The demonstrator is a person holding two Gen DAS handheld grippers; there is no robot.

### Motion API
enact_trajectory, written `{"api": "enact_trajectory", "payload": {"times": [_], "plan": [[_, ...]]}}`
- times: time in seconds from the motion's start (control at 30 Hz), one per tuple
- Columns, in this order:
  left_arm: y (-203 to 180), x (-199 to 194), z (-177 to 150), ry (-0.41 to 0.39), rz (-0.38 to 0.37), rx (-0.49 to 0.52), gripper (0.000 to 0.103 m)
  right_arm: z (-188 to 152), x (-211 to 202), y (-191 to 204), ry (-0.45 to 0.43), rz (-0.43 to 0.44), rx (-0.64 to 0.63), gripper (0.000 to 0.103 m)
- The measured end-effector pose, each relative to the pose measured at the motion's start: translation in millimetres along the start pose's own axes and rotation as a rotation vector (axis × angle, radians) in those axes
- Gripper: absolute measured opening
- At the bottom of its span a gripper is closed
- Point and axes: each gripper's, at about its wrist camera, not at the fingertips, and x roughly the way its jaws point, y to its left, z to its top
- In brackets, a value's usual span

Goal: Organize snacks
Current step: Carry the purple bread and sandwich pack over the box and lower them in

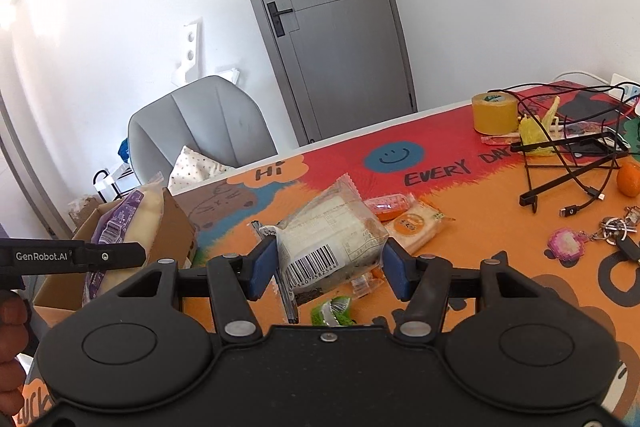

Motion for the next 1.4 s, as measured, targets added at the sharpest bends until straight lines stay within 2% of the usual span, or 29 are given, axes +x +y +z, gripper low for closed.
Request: {"api": "enact_trajectory", "payload": {"times": [0.27, 0.47, 0.9, 1.03, 1.17, 1.23, 1.4], "plan": [[22.8, -16.4, 8.0, -0.039, 0.033, -0.034, 0.030, 10.6, 3.1, 28.5, -0.016, 0.048, -0.039, 0.056], [49.4, -26.9, 12.5, -0.062, 0.085, -0.081, 0.030, 16.8, 10.3, 49.7, -0.020, 0.097, -0.072, 0.056], [98.2, -28.0, 18.3, -0.058, 0.190, -0.154, 0.031, 23.4, 26.5, 91.0, -0.004, 0.182, -0.125, 0.056], [107.7, -30.7, 19.4, -0.069, 0.243, -0.153, 0.041, 24.5, 33.0, 105.1, 0.004, 0.211, -0.143, 0.056], [114.4, -37.3, 18.0, -0.082, 0.255, -0.170, 0.045, 25.3, 39.5, 120.4, 0.013, 0.239, -0.164, 0.056], [117.1, -41.8, 16.7, -0.092, 0.256, -0.180, 0.052, 25.9, 41.9, 127.8, 0.020, 0.255, -0.175, 0.056], [125.1, -49.7, 15.9, -0.117, 0.261, -0.202, 0.061, 27.0, 45.9, 147.0, 0.030, 0.294, -0.208, 0.056]]}}
